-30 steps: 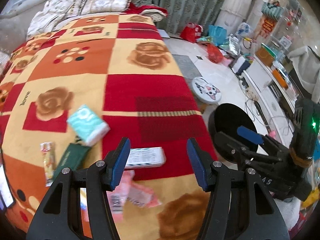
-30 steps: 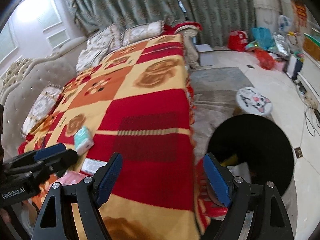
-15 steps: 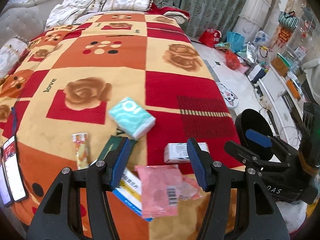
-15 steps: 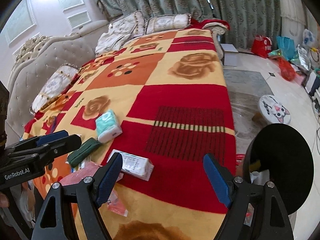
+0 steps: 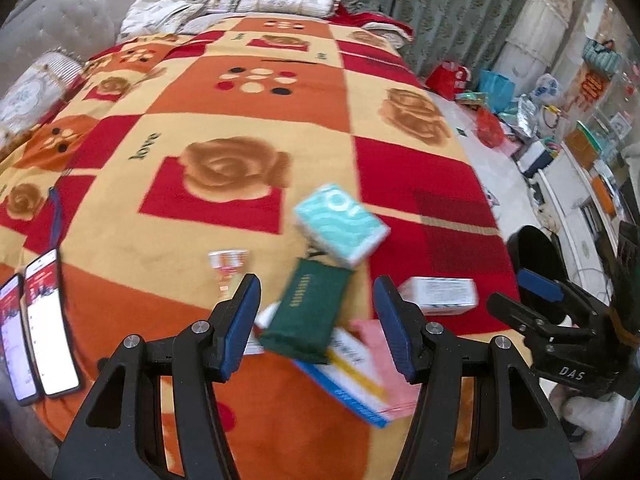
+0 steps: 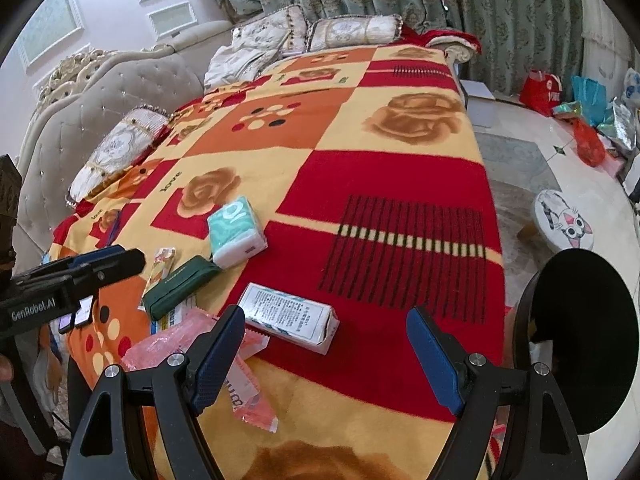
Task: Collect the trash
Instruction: 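Grasp the orange snack bar with the left tool while the right grasps the white barcode box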
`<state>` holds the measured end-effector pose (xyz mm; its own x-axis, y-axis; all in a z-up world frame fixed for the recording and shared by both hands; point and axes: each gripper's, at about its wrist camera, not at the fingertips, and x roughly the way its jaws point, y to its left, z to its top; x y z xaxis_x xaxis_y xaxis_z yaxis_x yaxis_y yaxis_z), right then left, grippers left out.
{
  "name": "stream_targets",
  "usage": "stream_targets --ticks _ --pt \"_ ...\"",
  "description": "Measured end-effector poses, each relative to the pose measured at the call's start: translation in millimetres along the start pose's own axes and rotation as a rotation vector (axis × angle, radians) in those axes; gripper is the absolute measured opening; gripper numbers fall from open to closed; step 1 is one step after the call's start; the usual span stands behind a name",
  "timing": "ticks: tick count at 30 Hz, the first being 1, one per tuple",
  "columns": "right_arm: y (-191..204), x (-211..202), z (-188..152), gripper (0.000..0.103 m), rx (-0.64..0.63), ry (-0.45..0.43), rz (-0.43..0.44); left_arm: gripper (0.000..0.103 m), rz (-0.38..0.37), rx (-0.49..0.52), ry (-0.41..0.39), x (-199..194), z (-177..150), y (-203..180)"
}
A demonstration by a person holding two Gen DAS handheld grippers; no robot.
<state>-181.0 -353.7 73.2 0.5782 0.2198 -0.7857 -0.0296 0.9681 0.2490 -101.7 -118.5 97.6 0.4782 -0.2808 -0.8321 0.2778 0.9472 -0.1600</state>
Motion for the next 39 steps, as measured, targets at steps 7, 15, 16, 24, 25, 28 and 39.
stream_targets --ticks 7,15,16,24,25,28,39 --pt "13 23 -3 0.081 0.026 0.051 0.026 0.058 0.044 -0.069 0.029 8 -11 40" --pt "37 56 0 0.081 0.032 0.086 0.012 0.058 0.038 -0.119 0.047 13 -18 60" --pt "39 60 1 0.081 0.027 0.090 0.004 0.058 0.036 -0.121 0.050 14 -19 61" --pt "32 71 3 0.078 0.035 0.078 0.000 0.058 0.020 -0.152 0.084 40 -18 66" --pt "32 70 3 0.075 0.032 0.070 0.008 0.058 0.023 -0.152 0.083 43 -18 66" --pt "30 69 3 0.075 0.021 0.063 0.024 0.057 0.015 -0.149 0.095 53 -17 66" --pt "39 74 7 0.081 0.008 0.078 0.015 0.019 -0.003 -0.142 0.095 60 -15 72"
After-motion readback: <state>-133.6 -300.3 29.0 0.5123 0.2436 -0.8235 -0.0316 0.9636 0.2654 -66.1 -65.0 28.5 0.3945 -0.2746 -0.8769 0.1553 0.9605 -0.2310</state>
